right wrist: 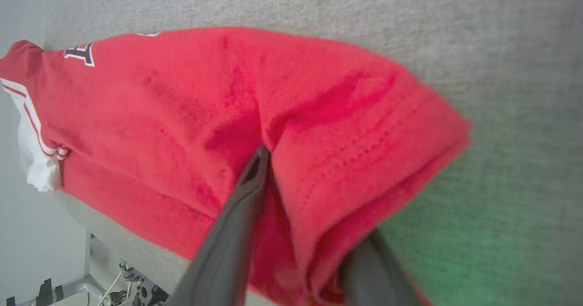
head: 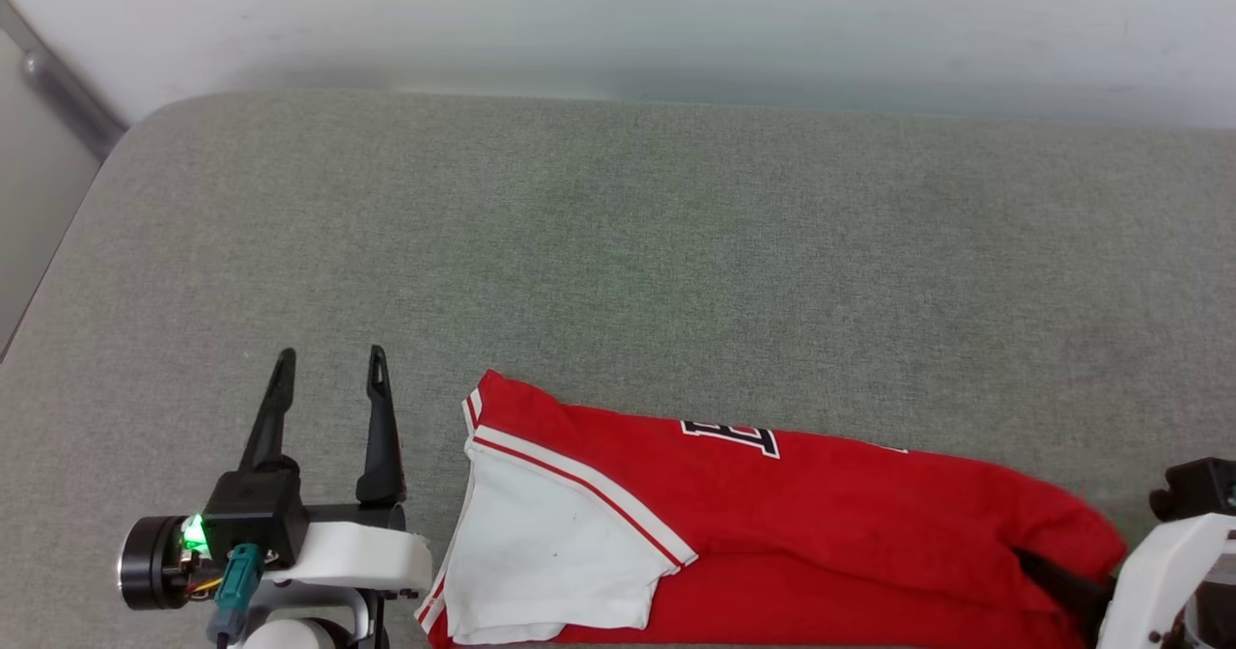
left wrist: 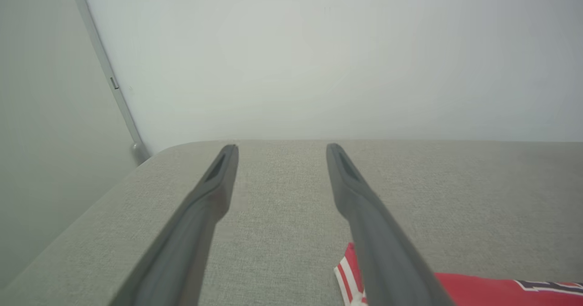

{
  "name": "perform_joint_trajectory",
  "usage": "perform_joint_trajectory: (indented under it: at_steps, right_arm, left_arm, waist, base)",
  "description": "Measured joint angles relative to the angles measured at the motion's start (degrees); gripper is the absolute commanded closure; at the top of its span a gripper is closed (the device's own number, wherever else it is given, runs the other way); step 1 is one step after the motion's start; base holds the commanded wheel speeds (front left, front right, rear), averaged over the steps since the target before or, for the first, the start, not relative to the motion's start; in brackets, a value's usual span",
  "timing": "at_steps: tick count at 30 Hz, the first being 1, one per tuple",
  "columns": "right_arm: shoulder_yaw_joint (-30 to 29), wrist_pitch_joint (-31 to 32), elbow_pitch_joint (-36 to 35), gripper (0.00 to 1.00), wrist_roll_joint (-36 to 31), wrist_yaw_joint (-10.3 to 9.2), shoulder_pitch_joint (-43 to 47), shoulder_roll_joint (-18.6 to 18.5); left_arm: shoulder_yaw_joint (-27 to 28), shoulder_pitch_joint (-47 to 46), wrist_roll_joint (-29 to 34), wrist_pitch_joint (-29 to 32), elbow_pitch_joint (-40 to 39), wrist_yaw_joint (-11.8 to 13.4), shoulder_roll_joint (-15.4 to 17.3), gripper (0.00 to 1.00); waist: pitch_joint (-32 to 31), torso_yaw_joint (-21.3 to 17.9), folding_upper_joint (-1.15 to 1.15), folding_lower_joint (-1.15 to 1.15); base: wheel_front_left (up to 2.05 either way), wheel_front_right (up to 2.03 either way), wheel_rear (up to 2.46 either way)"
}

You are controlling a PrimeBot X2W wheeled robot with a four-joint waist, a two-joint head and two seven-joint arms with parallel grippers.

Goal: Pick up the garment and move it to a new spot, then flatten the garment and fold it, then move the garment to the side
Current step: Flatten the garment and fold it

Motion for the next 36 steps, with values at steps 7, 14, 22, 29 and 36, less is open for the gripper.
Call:
perform_joint_trajectory:
  at_steps: [7,14,22,29,36]
  right_arm:
    - [0.66,-0.64,-0.12,1.0,0.34,0.13,-0.67,-0.1]
    - [-1.09,-1.3,1.15,1.0,0.68,0.15,-0.02,-4.25]
    - [-3.87,0.12,5.13,1.0,-0.07,0.12,1.43,-9.4]
    - [-3.76,5.47,-2.2,1.0,-1.15,0.11,1.75,-9.54]
    - [-2.25,11.81,-15.06,1.0,-4.58,0.1,0.13,-5.52]
  left_arm:
    - [5.13,2.87,4.74,0.0,-0.51,-3.3,-4.53,0.0]
    - [7.43,5.84,8.71,0.0,-0.22,-5.37,-6.91,0.0]
    - [8.93,8.61,10.66,0.0,0.27,-7.08,-7.84,0.0]
    - [9.55,10.11,11.35,0.0,0.35,-8.17,-8.09,0.0]
    - [9.99,10.64,11.63,-0.01,0.57,-8.45,-8.83,0.0]
  waist:
    - [-0.76,-0.24,0.0,0.0]
    - [-2.73,-0.86,0.0,0.0]
    - [-5.43,-2.09,0.0,0.0]
    - [-7.03,-2.89,0.0,0.0]
    - [-7.13,-3.16,0.0,0.0]
  base:
    - [0.0,0.0,0.0]
    - [0.0,0.0,0.0]
    - [0.0,0.0,0.0]
    - [0.0,0.0,0.0]
    - [0.0,0.0,0.0]
